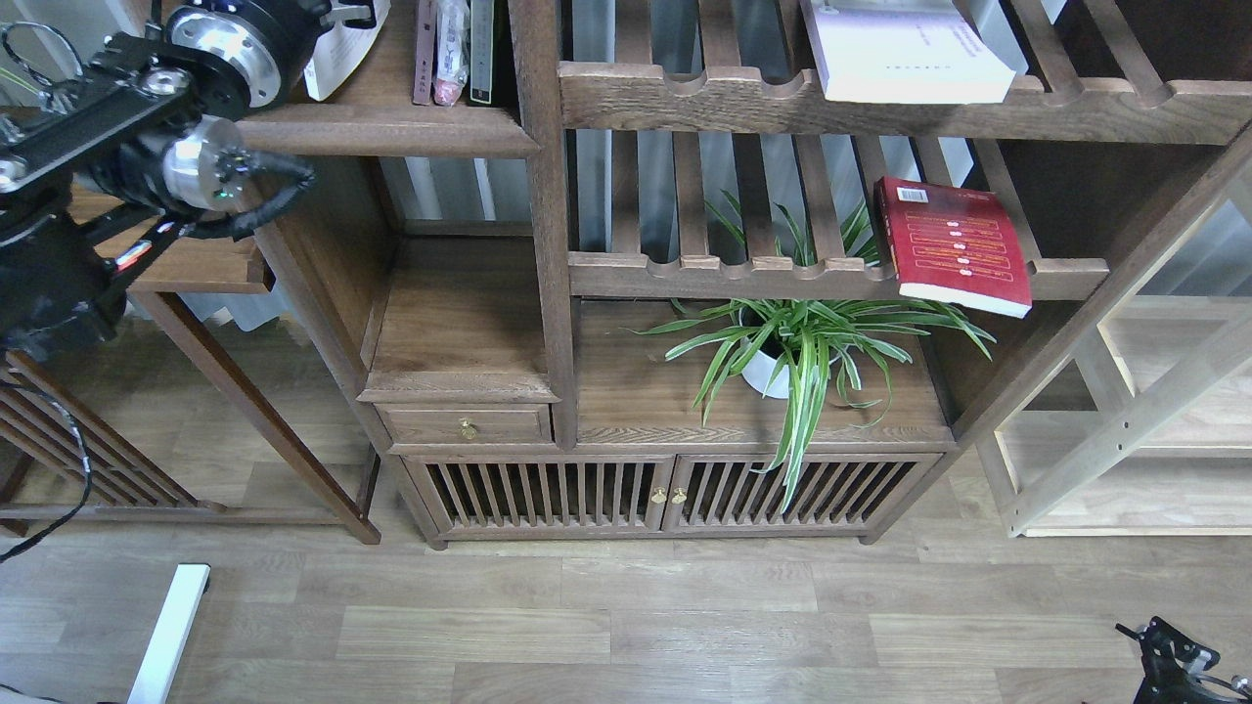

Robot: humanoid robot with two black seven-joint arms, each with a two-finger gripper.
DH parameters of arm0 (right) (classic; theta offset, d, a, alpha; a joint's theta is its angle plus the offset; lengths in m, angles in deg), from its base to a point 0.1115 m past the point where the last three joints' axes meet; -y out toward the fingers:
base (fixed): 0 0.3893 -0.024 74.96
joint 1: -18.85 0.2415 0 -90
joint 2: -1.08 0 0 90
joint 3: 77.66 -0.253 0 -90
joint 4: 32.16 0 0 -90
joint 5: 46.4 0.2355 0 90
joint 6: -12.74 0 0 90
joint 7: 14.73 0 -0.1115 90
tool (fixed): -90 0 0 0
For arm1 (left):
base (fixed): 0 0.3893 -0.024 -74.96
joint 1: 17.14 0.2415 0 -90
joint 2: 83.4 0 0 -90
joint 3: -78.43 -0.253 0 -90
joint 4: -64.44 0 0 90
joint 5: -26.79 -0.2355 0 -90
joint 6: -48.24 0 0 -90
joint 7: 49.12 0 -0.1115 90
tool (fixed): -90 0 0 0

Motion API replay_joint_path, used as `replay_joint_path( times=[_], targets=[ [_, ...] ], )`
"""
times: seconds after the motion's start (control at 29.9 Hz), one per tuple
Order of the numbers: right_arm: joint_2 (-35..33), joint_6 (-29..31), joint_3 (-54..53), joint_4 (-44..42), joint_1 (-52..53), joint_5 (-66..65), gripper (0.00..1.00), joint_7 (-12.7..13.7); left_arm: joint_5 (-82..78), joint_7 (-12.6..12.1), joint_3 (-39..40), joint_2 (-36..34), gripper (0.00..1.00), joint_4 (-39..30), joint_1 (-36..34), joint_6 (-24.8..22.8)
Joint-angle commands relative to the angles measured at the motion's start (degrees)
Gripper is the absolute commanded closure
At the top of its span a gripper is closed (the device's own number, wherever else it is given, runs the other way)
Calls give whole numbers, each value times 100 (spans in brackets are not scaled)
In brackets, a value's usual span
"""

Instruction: Organize books on shelf

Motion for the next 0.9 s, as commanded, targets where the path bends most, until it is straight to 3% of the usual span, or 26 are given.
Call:
replay_joint_path(
  times=[0.0, 0.87],
  targets=[
    [-7, 0, 1, 0, -20, 3, 0, 0, -3, -25, -43, 102, 100, 147, -19, 156],
    [-7, 0, -193, 35, -249, 3, 0, 0, -3, -385, -623, 1087, 100, 1369, -634, 156]
  ],
)
